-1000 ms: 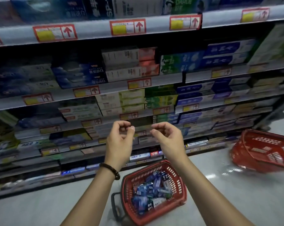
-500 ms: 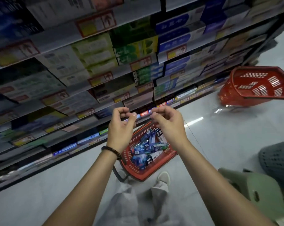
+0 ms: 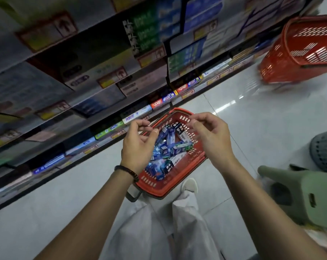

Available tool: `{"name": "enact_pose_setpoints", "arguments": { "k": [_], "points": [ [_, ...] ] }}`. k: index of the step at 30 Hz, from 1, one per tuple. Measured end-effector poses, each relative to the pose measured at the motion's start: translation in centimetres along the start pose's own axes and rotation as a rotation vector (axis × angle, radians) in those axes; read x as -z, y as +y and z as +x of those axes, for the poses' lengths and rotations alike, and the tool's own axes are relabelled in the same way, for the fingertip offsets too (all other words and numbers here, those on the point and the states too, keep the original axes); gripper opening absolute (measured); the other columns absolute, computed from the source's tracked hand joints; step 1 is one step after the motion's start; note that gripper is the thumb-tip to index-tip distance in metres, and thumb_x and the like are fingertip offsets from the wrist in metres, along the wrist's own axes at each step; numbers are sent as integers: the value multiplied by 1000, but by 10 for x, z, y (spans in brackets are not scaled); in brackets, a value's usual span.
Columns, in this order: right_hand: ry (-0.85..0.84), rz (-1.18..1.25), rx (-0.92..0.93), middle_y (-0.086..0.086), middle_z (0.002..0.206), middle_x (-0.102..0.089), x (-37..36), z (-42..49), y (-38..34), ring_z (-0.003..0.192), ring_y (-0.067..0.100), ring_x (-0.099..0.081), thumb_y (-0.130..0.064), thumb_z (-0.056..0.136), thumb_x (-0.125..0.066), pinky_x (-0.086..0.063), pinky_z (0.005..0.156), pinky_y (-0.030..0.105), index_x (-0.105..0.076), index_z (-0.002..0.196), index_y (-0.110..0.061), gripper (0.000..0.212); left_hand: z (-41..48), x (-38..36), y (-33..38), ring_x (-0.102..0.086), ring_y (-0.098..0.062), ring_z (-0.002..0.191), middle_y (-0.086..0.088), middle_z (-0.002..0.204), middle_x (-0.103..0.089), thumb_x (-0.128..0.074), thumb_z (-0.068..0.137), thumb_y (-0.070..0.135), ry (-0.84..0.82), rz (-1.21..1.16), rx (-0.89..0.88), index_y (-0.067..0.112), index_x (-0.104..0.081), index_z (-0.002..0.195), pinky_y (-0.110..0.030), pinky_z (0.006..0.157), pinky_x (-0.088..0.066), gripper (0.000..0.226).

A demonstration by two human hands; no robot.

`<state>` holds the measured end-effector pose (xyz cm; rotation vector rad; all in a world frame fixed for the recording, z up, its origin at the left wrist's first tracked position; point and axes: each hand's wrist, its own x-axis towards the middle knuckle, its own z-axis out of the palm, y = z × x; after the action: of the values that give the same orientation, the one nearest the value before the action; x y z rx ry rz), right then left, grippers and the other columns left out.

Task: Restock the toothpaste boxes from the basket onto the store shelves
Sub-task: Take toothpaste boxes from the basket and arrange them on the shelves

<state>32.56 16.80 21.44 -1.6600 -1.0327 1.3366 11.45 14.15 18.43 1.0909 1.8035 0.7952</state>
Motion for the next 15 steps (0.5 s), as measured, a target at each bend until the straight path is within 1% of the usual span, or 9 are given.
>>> {"name": "enact_pose_setpoints", "arguments": {
  "k": [2,3,5,6,7,9,11,13,15],
  "points": [
    [-3,9,-19,6,96,-79,1,7,31,91,25,-77,-16,102,-68,-65,74,38,-76,101,-17,7,8,-20,-30,-68,-12,75,9,106,-68,-72,97,36,-19,12,9,30,-56,116,-35,73,-57,26],
    [4,12,-31,5,96,-79,1,11,46,90,24,-77,-16,102,-68,-65,74,35,-75,101,-17,8,11,-30,-46,-67,-10,74,9,106,-68,-73,97,34,-32,18,15,28,-56,115,-32,72,-56,25],
    [29,17,-42,3,95,-79,1,16,75,89,20,-77,-17,103,-67,-61,72,27,-75,102,-15,8,18,-51,-73,-67,-5,75,8,106,-68,-74,96,31,-48,44,36,25,-57,112,-21,69,-54,25],
    [40,20,-50,2,95,-79,1,19,88,89,18,-77,-19,103,-67,-60,73,26,-75,102,-16,8,21,-60,-86,-68,-4,78,7,107,-68,-75,96,31,-59,50,49,24,-57,111,-16,67,-52,24],
    [48,24,-63,1,95,-79,0,21,101,90,19,-77,-22,103,-67,-61,75,29,-74,102,-17,9,23,-69,-99,-68,-3,80,6,109,-68,-75,96,31,-73,55,59,24,-57,111,-14,66,-51,24],
    [46,17,-70,0,98,-79,1,28,127,95,22,-78,-26,103,-68,-64,82,41,-73,101,-19,9,30,-88,-122,-67,-1,81,5,110,-66,-75,96,30,-106,65,58,23,-58,111,-13,66,-52,24],
    [50,-3,-75,-2,100,-79,2,32,148,98,23,-77,-29,103,-68,-65,83,46,-73,100,-20,10,37,-104,-143,-66,1,81,7,112,-66,-75,96,30,-130,99,66,25,-59,110,-15,66,-52,22],
    [75,10,-93,-5,102,-79,3,37,165,101,21,-77,-31,103,-67,-67,82,45,-72,101,-19,13,45,-121,-164,-66,2,80,8,112,-65,-76,96,28,-144,133,65,27,-59,109,-16,65,-51,22],
    [102,24,-122,-6,101,-79,3,42,181,102,18,-77,-31,103,-67,-67,81,41,-71,102,-17,15,53,-138,-184,-66,0,77,8,113,-64,-75,96,27,-168,175,63,28,-59,109,-14,65,-50,21]
  ]
}}
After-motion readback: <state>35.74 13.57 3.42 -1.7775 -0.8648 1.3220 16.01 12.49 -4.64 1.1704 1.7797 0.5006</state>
